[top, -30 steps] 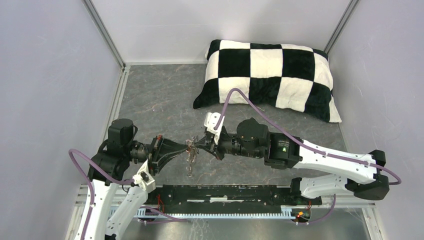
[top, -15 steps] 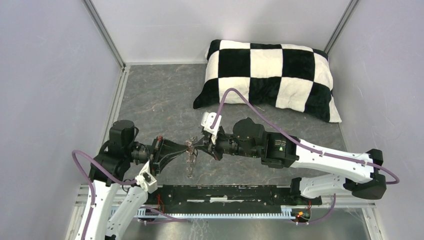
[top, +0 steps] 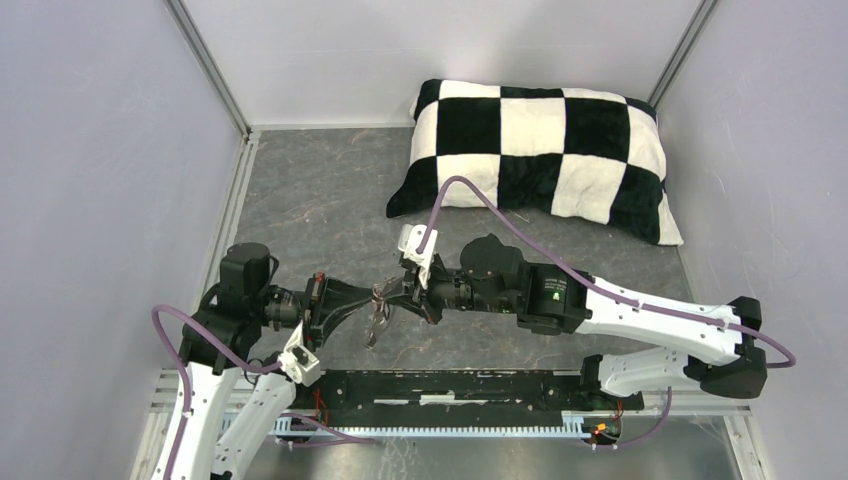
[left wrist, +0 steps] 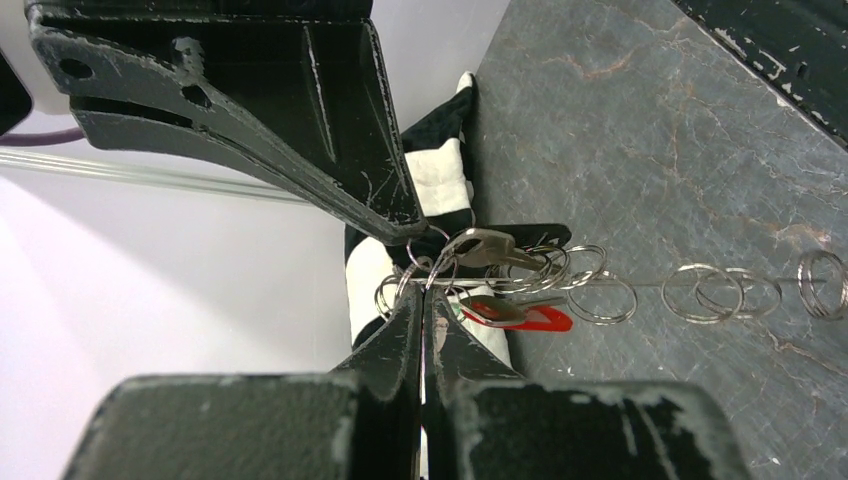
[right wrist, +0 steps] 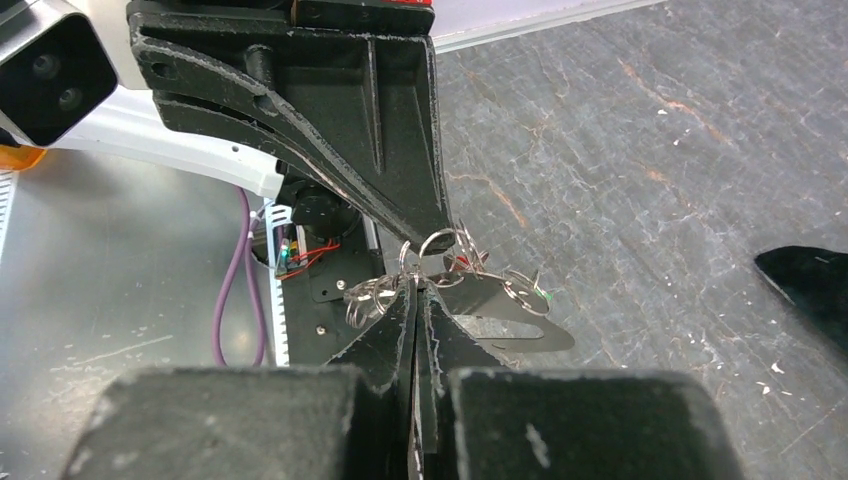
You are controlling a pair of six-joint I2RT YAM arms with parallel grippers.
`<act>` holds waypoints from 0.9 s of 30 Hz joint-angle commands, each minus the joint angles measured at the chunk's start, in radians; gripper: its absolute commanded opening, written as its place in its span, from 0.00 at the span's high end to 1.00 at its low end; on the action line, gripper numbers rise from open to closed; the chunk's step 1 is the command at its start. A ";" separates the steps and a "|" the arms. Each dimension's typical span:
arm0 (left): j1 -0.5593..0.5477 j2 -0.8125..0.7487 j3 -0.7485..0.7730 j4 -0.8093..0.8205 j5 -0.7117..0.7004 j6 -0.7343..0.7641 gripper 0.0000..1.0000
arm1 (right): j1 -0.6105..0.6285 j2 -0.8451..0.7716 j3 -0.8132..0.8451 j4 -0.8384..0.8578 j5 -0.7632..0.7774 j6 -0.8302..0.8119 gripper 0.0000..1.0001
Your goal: Put the keys on the keyring
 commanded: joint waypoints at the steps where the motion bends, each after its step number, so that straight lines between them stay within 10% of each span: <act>1: -0.002 -0.011 0.000 0.027 0.008 0.063 0.98 | -0.009 0.014 0.028 0.039 -0.036 0.044 1.00; 27: -0.002 0.004 0.009 0.022 -0.040 -0.211 0.98 | -0.072 0.047 -0.158 0.392 0.029 0.404 0.99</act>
